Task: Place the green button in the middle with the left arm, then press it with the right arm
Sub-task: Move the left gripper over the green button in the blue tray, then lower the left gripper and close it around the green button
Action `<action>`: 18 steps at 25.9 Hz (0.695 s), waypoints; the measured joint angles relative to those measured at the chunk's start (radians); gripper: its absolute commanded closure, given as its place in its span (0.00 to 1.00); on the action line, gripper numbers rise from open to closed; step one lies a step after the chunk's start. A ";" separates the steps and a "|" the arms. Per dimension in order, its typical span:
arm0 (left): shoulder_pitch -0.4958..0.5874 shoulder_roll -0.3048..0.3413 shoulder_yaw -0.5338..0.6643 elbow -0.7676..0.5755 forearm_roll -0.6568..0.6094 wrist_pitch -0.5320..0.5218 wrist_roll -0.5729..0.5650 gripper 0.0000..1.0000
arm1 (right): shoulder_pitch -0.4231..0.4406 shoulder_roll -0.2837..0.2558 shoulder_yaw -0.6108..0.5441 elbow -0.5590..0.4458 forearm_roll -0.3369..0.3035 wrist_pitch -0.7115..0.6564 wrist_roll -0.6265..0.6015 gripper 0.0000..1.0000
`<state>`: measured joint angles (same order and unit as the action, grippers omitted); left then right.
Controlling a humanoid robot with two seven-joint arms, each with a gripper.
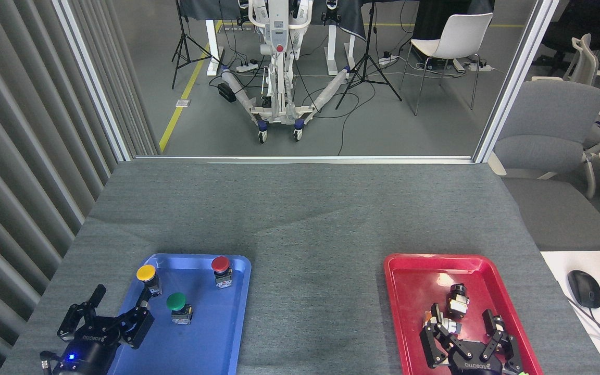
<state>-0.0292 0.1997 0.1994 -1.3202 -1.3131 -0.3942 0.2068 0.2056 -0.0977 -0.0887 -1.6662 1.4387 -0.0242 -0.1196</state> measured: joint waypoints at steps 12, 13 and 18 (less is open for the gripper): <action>0.070 -0.022 -0.051 -0.057 0.000 -0.027 0.005 0.01 | 0.012 0.051 0.000 -0.034 0.083 -0.022 0.001 0.00; 0.072 -0.024 -0.055 -0.058 0.000 -0.027 0.005 0.01 | 0.014 0.052 0.000 -0.034 0.084 -0.022 0.000 0.00; 0.096 -0.040 -0.069 -0.058 -0.003 -0.026 0.005 0.01 | 0.010 0.058 -0.001 -0.036 0.086 -0.023 -0.002 0.00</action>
<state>0.0664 0.1593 0.1307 -1.3784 -1.3161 -0.4200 0.2115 0.2160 -0.0398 -0.0892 -1.7024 1.5247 -0.0476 -0.1214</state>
